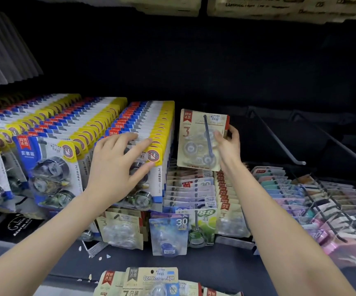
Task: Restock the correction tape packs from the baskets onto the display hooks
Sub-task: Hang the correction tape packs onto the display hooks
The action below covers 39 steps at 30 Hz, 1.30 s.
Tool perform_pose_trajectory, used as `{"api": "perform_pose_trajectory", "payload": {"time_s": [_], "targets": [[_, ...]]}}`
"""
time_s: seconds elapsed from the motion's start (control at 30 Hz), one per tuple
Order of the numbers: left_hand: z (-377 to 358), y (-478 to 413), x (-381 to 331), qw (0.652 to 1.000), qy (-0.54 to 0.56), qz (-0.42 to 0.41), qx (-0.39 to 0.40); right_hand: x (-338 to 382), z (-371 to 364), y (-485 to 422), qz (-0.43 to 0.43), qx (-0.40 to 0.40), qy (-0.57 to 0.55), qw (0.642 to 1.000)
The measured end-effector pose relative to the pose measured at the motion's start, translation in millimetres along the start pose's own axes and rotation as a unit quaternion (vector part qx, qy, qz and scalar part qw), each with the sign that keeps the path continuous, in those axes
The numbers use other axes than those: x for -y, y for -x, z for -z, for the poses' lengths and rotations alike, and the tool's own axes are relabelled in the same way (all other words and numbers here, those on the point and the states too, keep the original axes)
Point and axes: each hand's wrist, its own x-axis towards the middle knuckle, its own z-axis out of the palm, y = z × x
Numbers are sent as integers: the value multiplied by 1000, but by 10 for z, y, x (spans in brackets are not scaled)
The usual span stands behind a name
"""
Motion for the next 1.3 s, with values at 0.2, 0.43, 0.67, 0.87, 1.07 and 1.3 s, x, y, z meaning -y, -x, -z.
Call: {"api": "perform_pose_trajectory", "payload": {"time_s": [0.2,0.43,0.67,0.87,1.07,1.3], "targets": [[8,4,-2,1000,-1,-2,7,-8,160,125,-15,12,108,994],[222,256,-266,993,-5,97,-72,13,702,1021,75,-56,153,984],[217,1694,-618,981,82,144,105,-622,1329,2211,-4,73,249,966],[-98,2608,-1036,886,94,195,409,-1413,1603,2685,-199,124,550,802],[-189,2734,-1185,837,101,323,429,-1678,1719,2865,-298,77,461,832],[-178,2516,-1183,805,171,378,425,-1647,1599,2860,-245,49,468,848]]}}
